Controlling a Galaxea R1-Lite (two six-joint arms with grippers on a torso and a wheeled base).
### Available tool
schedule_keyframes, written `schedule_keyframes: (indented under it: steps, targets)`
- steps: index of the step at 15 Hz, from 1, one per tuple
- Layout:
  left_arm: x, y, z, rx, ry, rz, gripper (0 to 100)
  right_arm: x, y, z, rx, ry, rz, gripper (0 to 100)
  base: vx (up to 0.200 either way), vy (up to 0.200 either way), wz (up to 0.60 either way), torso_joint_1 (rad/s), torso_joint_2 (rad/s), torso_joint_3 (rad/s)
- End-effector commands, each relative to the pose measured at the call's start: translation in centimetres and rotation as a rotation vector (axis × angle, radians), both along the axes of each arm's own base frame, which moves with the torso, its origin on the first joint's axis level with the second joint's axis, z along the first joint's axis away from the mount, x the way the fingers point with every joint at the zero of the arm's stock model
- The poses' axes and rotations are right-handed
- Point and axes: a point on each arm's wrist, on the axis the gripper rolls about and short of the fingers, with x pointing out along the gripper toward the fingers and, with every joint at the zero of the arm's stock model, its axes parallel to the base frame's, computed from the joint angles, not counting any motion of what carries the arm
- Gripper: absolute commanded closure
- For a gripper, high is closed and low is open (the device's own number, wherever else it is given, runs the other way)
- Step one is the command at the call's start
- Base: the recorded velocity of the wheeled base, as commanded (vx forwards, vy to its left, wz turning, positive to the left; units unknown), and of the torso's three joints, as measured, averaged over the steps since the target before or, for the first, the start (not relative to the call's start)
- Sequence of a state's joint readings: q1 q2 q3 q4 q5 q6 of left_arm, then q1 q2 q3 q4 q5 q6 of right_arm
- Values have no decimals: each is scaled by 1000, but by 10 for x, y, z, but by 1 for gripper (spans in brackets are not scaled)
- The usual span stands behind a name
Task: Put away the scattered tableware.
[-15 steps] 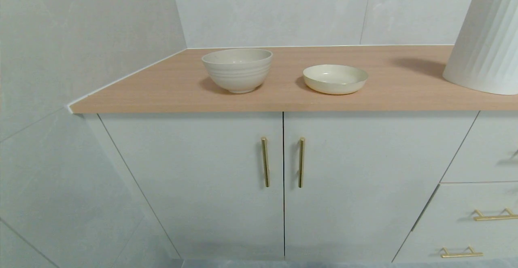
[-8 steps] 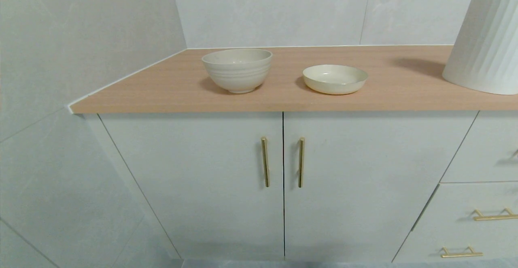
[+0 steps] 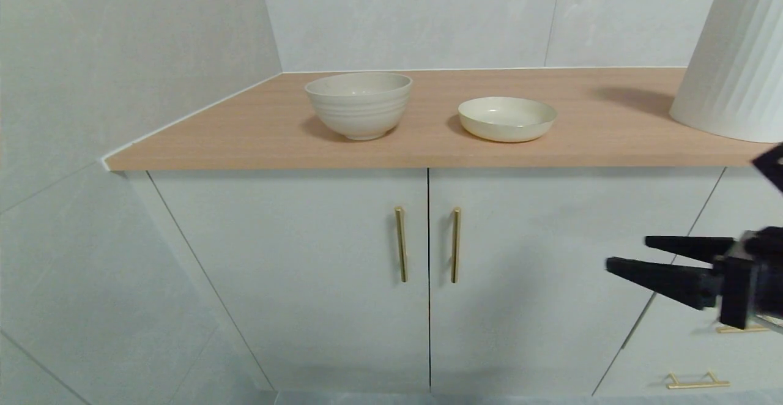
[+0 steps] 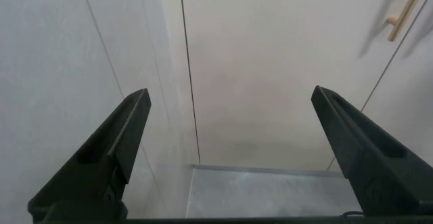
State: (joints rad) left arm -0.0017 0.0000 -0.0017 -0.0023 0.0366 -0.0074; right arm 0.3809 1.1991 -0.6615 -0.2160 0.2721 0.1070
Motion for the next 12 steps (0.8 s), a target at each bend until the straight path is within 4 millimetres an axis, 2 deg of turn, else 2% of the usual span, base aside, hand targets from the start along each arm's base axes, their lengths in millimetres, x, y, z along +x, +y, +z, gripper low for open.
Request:
schedule_keyframes:
  steps: [1, 3, 5, 8, 12]
  targets:
    - [0, 0, 0, 0, -1, 0, 0, 61, 71, -22, -6, 143, 154, 0, 0, 0, 0, 0, 0, 0]
    - [0, 0, 0, 0, -1, 0, 0, 80, 98, -28, -11, 168, 195, 0, 0, 0, 0, 0, 0, 0]
    - [0, 0, 0, 0, -1, 0, 0, 95, 116, -39, -24, 194, 215, 0, 0, 0, 0, 0, 0, 0]
    - [0, 0, 0, 0, -1, 0, 0, 109, 129, -55, -20, 179, 216, 0, 0, 0, 0, 0, 0, 0]
    - [0, 0, 0, 0, 1, 0, 0, 117, 134, -62, -2, 145, 210, 0, 0, 0, 0, 0, 0, 0]
